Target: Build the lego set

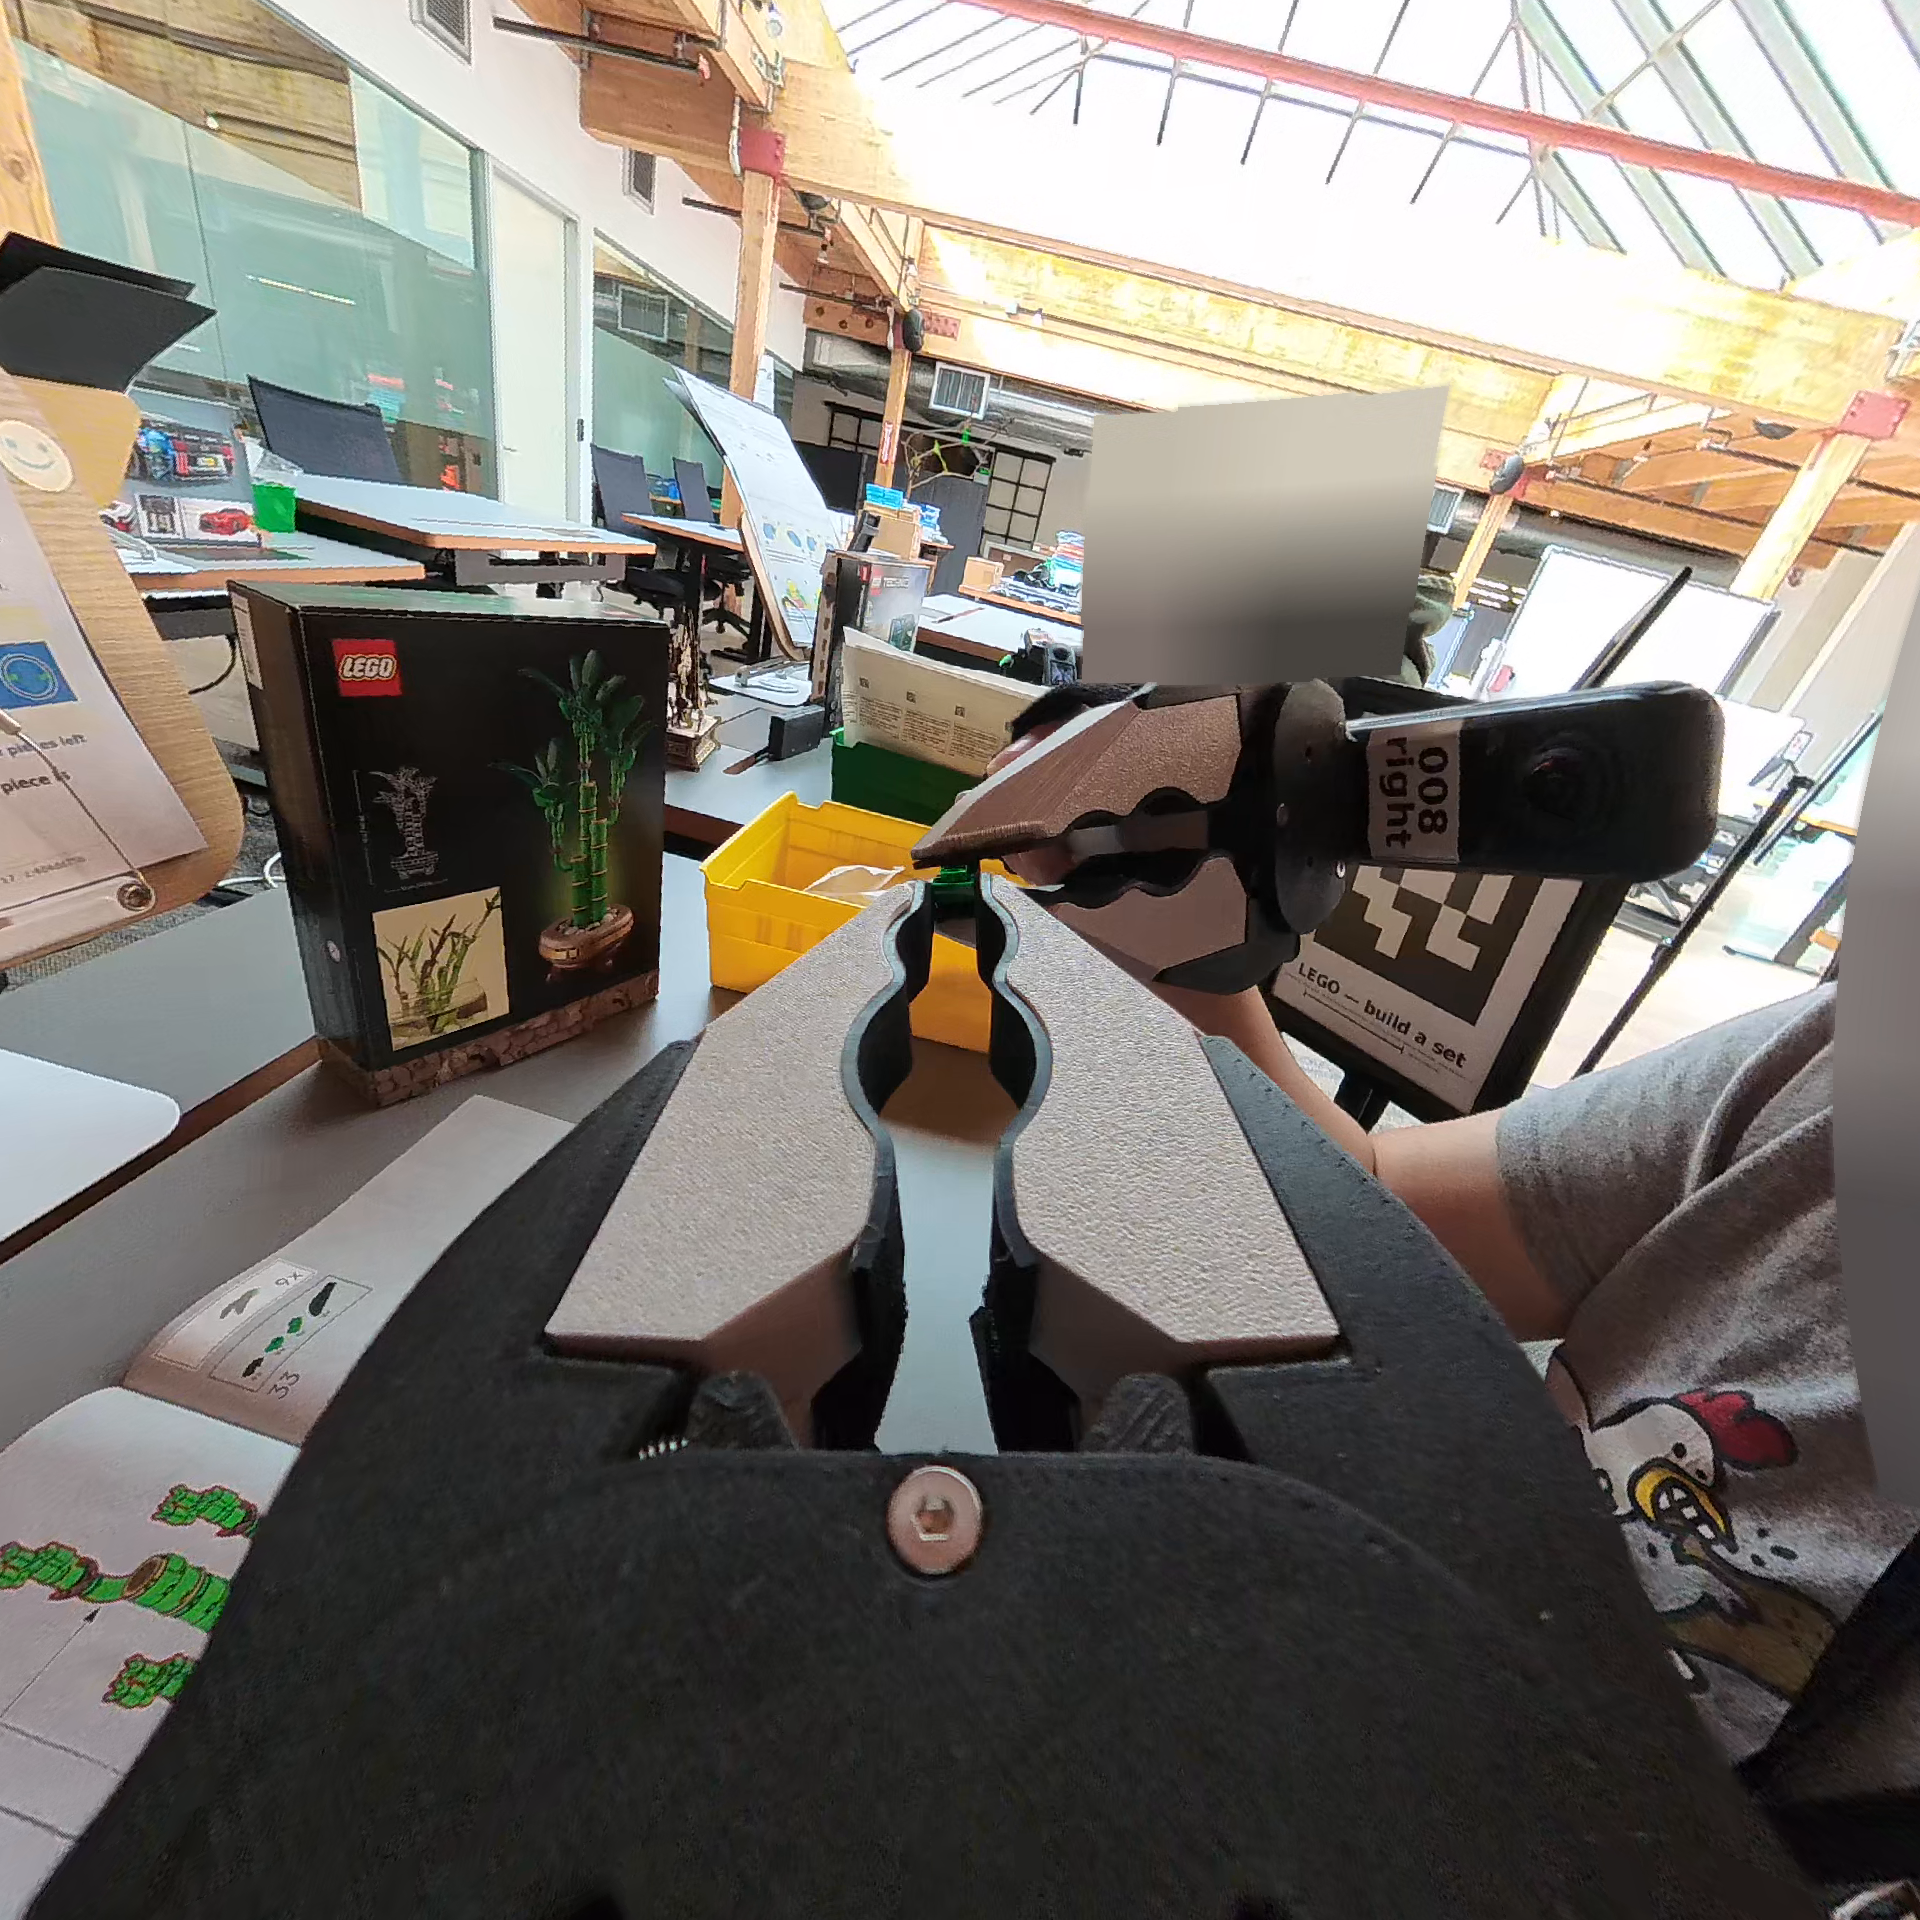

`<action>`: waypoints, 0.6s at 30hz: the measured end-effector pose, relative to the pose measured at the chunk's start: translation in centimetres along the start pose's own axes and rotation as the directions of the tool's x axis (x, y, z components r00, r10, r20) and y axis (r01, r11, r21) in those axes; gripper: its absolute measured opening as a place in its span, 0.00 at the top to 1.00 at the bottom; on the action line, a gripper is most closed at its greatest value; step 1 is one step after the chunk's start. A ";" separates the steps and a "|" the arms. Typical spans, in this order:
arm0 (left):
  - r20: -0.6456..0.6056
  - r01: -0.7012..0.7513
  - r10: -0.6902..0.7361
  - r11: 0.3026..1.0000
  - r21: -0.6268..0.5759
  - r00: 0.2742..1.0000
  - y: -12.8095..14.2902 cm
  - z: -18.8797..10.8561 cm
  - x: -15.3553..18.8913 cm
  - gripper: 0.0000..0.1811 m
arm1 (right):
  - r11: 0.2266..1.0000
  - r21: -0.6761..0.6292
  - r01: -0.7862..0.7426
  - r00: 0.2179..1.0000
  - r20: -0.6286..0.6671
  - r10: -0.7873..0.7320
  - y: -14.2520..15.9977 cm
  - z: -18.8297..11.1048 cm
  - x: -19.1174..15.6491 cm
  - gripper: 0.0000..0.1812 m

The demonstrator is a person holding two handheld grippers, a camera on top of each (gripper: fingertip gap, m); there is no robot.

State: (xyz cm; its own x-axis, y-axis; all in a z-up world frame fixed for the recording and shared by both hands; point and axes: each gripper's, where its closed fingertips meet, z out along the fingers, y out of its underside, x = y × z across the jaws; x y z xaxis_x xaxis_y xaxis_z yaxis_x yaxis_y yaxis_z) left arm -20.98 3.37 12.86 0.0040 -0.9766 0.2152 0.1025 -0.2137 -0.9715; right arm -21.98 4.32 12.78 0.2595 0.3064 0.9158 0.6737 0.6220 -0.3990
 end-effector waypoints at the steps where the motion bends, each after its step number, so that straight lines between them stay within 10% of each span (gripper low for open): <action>1: 0.001 0.000 0.000 1.000 -0.001 1.000 0.0 0.0 0.0 0.97 | 1.000 -0.005 0.004 1.000 -0.002 -0.004 0.0 0.0 0.0 0.97; 14: 0.057 -0.041 0.043 0.999 -0.033 0.997 0.5 -0.1 -1.1 0.97 | 0.995 -0.013 -0.101 0.994 0.046 0.101 0.9 0.7 -0.5 0.96; 18: 0.058 -0.049 0.049 0.999 0.003 0.997 0.2 -0.3 -1.8 0.97 | 0.939 -0.036 -0.342 0.931 0.124 0.344 1.8 -0.1 0.1 0.67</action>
State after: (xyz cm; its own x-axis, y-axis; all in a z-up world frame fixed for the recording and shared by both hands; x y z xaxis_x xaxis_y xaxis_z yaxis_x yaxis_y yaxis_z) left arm -21.32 5.08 12.29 0.0666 -0.9827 0.1729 0.1052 -0.1654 -0.9806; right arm -20.63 5.39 12.14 0.3875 0.5886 0.7095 0.5684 0.4534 -0.6866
